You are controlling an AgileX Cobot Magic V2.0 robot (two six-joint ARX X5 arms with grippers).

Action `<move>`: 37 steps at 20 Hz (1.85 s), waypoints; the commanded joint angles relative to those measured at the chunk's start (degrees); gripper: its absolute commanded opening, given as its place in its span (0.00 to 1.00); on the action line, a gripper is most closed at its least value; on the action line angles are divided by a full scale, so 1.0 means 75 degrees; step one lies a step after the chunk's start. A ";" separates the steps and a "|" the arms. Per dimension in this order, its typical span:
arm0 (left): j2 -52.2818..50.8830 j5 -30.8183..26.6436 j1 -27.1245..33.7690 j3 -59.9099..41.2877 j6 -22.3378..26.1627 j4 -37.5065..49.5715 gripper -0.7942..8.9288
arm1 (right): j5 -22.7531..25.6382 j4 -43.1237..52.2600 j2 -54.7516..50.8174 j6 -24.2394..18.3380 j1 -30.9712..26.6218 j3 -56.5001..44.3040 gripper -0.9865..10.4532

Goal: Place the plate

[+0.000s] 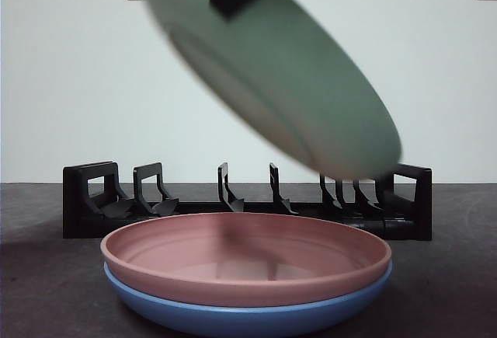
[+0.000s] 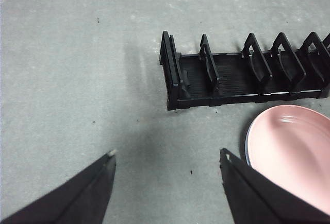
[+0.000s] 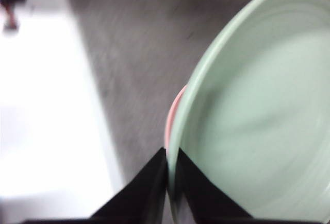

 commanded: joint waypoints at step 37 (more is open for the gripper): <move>0.0038 -0.0052 -0.0023 0.0082 -0.0032 0.0079 0.40 | 0.0157 -0.0717 0.2049 -0.1078 0.0052 0.1478 0.29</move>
